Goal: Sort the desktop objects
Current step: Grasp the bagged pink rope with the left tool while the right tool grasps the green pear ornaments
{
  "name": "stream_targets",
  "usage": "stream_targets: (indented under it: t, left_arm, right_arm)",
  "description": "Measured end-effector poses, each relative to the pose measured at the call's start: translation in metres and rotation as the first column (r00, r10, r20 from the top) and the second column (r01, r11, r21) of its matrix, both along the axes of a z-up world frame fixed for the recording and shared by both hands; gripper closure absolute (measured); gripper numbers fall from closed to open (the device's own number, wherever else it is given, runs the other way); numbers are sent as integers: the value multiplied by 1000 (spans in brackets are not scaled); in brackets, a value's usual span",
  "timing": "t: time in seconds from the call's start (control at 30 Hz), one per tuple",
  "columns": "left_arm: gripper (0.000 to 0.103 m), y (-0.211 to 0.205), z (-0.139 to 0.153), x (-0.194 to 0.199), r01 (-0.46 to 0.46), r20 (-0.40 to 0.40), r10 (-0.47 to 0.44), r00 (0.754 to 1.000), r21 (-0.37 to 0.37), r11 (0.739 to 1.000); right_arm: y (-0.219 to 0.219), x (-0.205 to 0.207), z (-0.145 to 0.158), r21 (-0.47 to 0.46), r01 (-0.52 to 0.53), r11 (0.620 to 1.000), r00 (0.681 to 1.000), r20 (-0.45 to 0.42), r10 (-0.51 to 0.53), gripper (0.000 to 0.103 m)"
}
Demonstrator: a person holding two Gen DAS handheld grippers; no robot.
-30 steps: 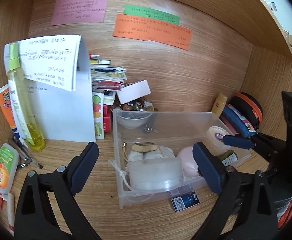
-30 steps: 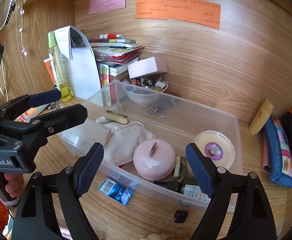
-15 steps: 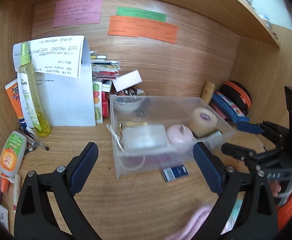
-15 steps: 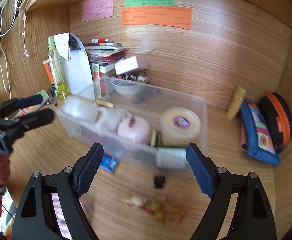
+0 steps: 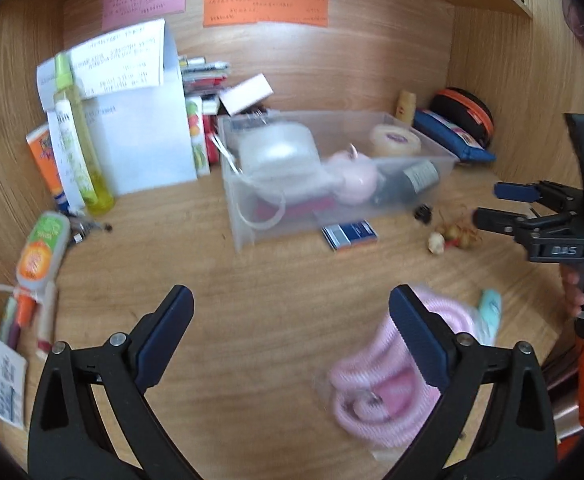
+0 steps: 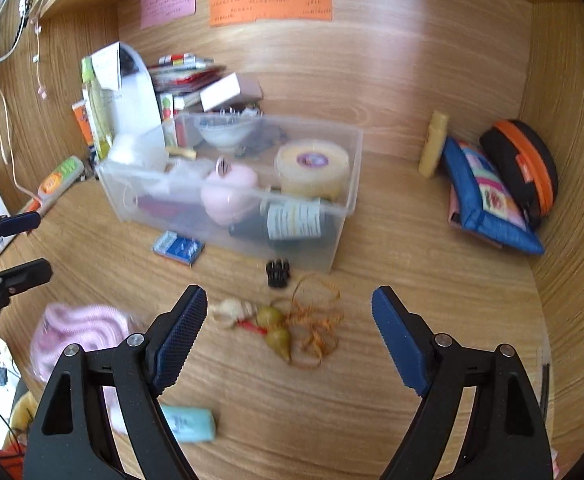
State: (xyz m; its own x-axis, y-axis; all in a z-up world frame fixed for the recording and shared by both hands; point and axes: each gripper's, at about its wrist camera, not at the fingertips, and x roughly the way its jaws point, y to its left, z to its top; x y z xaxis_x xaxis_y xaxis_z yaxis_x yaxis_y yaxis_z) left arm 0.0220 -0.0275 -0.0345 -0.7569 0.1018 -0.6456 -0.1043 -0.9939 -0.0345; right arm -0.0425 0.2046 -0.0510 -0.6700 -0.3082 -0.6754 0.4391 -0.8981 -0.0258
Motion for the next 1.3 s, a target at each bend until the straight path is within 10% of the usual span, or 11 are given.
stream_targets:
  t: [0.63,1.1,1.3]
  left_arm:
    - [4,55,-25,29,241,92,-239,967,-17,970]
    - [3,68,-45,-9,219,190,-207,960,-43,975]
    - [3,66,-47,-22,183,207,-171,963,-41,982]
  right_arm:
    - [7,-10,-29,-30,-26,999,994,107,29,20]
    - [3,-17,-31,-46,-35,998,992,118,40,22]
    - [-13,-21,-40,59,-35,998,990,135,27,48]
